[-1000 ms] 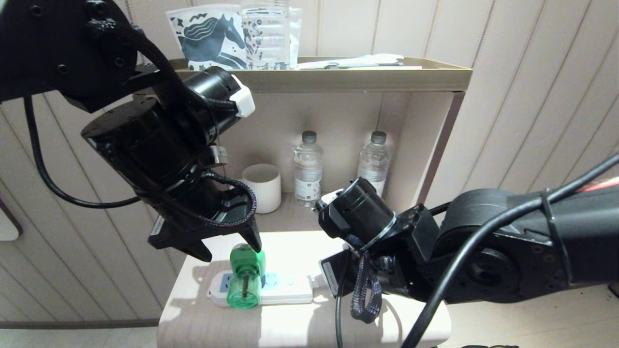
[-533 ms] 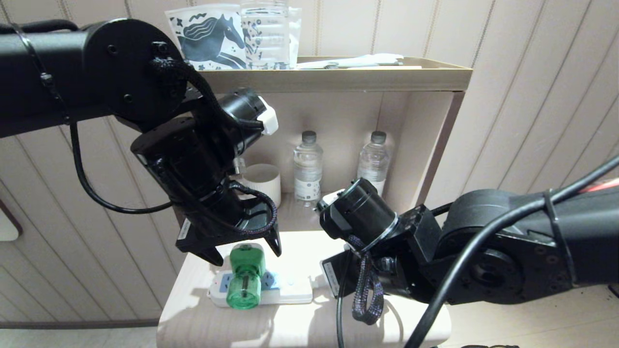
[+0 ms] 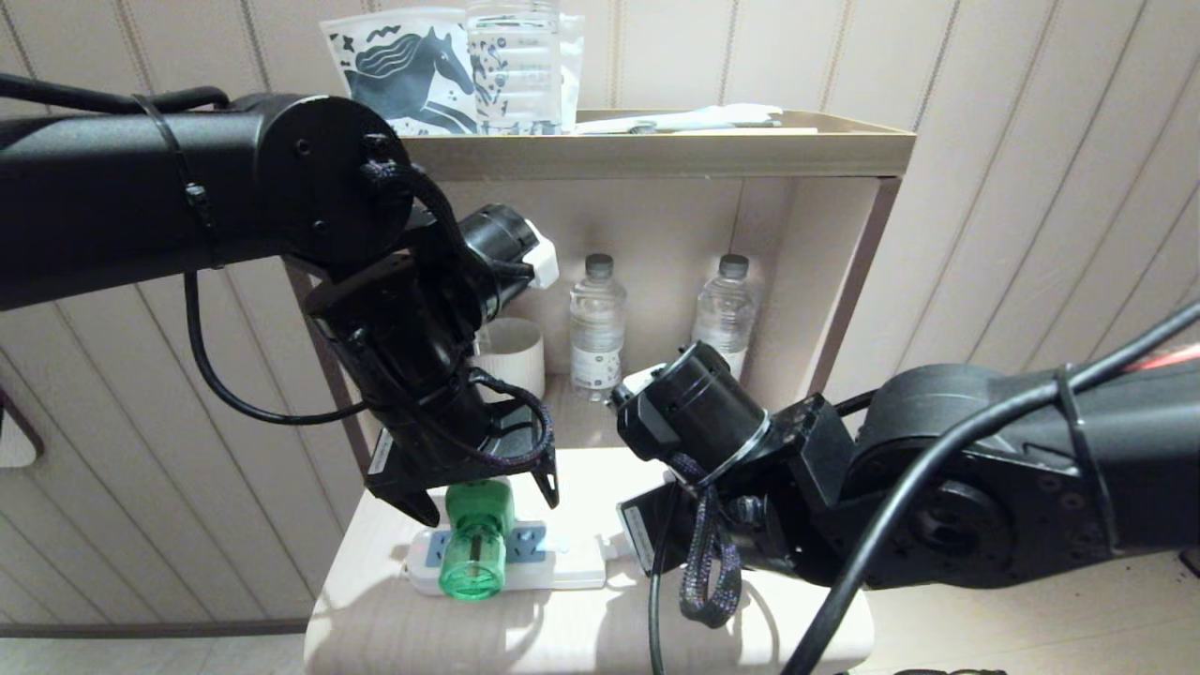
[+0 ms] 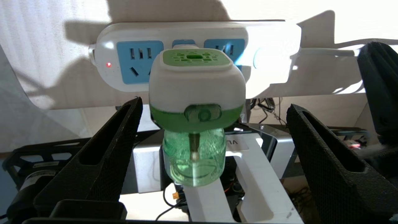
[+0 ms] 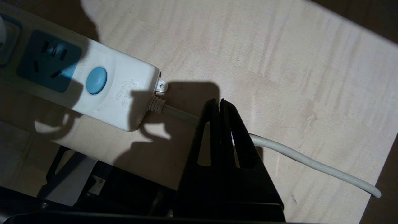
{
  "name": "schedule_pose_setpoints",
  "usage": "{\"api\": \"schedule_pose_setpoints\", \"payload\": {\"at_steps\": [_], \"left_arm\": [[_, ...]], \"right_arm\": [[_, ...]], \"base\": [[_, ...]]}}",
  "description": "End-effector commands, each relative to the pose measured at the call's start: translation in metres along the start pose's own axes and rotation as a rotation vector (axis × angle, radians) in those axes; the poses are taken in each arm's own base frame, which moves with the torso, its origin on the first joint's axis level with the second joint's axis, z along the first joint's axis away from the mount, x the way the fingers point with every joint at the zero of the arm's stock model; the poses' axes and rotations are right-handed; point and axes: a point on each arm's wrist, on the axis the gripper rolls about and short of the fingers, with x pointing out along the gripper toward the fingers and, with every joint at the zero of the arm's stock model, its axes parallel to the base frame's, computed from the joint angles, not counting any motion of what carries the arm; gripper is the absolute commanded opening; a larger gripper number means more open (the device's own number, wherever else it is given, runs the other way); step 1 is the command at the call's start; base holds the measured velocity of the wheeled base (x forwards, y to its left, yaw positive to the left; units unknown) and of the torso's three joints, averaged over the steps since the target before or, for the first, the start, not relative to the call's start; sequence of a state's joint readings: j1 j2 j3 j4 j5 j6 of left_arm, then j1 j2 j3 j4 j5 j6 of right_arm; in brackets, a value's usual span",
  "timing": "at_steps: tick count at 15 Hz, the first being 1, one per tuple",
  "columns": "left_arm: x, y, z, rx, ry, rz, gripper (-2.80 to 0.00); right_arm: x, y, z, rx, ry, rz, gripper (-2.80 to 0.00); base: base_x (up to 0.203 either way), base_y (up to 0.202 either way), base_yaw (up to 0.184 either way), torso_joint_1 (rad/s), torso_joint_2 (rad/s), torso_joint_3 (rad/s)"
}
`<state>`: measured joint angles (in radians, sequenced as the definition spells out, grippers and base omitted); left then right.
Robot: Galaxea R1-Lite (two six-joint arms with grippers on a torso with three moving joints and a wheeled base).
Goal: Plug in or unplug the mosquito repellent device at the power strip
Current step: Hold the socket with your right hand and unplug it with your left hand
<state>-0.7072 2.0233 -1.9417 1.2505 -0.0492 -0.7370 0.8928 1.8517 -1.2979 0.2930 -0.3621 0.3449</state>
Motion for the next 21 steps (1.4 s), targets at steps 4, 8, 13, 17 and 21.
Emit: {"api": "schedule_pose_setpoints", "payload": {"at_steps": [4, 8, 13, 17, 21], "left_arm": [[0.014, 0.005, 0.011, -0.031, 0.019, 0.029, 0.00], [0.013, 0.007, 0.012, -0.006, 0.020, 0.040, 0.00], [0.017, 0.007, 0.011, 0.084, 0.039, 0.064, 0.00], [0.033, 0.004, 0.015, 0.128, 0.071, 0.087, 0.00], [0.038, 0.003, 0.017, 0.133, 0.077, 0.091, 0.00]], "right_arm": [[0.000, -0.001, -0.001, 0.002, 0.006, -0.003, -2.80], [0.000, 0.000, 0.001, 0.003, -0.001, 0.000, -2.80], [0.001, 0.000, 0.000, 0.005, 0.004, 0.001, -2.80], [0.003, 0.001, 0.000, 0.002, 0.008, 0.001, -2.80], [0.005, 0.001, -0.001, 0.001, 0.013, -0.001, -2.80]], "base": [[0.000, 0.000, 0.000, 0.000, 0.00, 0.000], [0.000, 0.000, 0.000, 0.000, 0.00, 0.000], [0.000, 0.000, 0.000, 0.000, 0.00, 0.000], [0.000, 0.000, 0.000, 0.000, 0.00, 0.000], [0.000, 0.000, 0.000, 0.000, 0.00, 0.000]]}}
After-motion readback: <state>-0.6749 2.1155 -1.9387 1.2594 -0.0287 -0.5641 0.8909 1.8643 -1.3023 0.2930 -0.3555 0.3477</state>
